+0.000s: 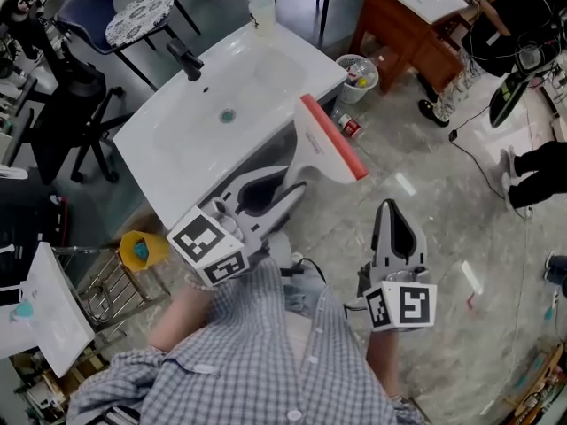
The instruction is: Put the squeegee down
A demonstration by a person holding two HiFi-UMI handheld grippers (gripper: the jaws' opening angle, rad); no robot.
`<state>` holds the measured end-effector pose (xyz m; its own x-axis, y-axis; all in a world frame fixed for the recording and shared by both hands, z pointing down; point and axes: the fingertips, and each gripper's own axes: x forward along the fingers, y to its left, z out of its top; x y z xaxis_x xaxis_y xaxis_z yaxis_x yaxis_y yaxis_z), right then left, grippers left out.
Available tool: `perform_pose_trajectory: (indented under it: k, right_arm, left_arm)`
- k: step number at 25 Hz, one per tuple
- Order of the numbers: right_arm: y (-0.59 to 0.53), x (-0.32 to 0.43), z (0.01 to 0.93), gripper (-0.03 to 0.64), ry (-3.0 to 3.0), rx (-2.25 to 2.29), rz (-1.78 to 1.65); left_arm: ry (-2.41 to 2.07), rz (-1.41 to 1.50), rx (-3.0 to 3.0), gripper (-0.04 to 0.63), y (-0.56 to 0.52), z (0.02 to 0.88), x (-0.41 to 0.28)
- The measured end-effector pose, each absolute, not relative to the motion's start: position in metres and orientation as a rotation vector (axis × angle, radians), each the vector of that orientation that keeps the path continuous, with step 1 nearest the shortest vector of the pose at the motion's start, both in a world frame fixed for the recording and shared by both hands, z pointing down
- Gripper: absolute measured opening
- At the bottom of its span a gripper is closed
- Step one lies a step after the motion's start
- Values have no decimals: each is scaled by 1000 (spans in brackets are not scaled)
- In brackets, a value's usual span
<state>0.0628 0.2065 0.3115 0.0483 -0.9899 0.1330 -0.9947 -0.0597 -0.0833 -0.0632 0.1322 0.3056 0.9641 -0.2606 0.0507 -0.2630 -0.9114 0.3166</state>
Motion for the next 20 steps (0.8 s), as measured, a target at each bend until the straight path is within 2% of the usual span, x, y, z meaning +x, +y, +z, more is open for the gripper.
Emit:
perform_pose_trajectory:
  k: [20]
  right_arm:
    - [169,106,314,9,-2085,2287,234]
  left_arm:
    - [-304,39,2805,114,88,313,-7]
